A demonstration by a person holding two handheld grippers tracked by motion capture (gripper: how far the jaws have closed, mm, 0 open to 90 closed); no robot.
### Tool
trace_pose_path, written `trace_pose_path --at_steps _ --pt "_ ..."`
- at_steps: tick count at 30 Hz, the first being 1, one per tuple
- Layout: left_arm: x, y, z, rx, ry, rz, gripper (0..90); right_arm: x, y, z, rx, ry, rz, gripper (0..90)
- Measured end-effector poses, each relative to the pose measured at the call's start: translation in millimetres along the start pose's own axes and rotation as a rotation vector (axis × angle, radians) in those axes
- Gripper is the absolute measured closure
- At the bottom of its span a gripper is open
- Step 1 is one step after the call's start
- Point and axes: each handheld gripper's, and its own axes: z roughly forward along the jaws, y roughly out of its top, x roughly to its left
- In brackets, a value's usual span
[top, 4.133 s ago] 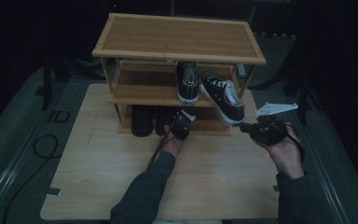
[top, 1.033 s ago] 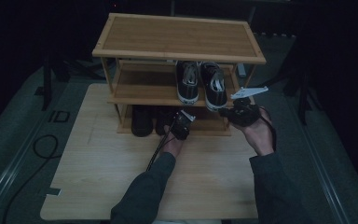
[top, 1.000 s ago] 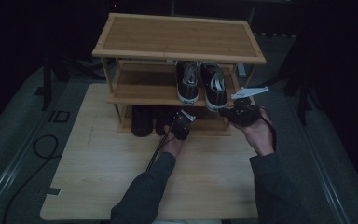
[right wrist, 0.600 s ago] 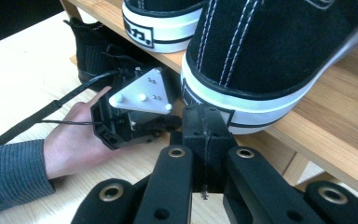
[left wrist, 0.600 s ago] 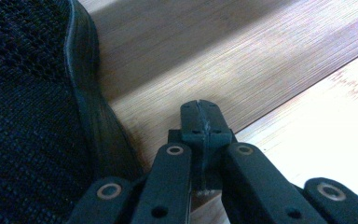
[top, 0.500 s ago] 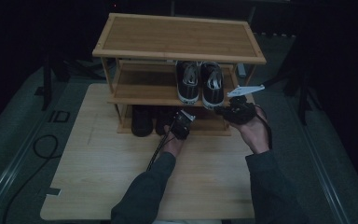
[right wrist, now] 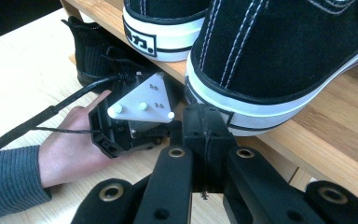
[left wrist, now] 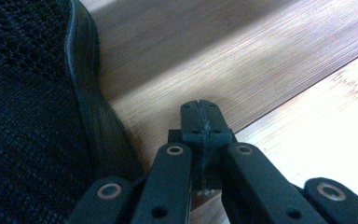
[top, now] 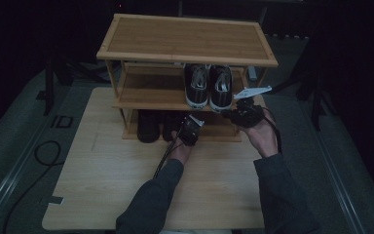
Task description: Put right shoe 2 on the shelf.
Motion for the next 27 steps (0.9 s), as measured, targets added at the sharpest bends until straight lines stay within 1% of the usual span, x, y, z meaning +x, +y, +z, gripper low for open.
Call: trace_pose_path --at_steps 5,8,10,12,16,21,27 --pt "-0.1 0.1 0.0 0.0 0.001 0.0 90.0 0.7 1.9 3.1 0.005 0.005 -0.002 90.0" --pt "-0.4 0.0 0.0 0.0 0.004 0.002 90.0 1.5 3.5 5.0 0.007 -0.002 -0.005 90.0" --pt "-0.4 0.0 -0.1 0.0 0.003 0.002 90.0 1.4 4.2 6.7 0.011 -0.015 -0.008 90.0" --pt "-0.2 -0.1 -0.2 0.0 0.003 0.002 90.0 0.7 4.5 7.9 0.007 -0.008 -0.003 90.0" --pt "-0.2 -0.1 -0.2 0.0 0.003 0.001 90.0 1.8 6.1 10.2 0.006 -0.01 -0.005 90.0" --pt "-0.7 -0.5 -0.2 -0.003 0.007 0.002 90.0 0.8 5.8 10.5 0.006 -0.006 -0.002 90.0" --pt "-0.2 -1.2 -0.4 -0.006 0.006 0.007 90.0 2.5 5.1 10.5 0.004 -0.016 -0.006 90.0"
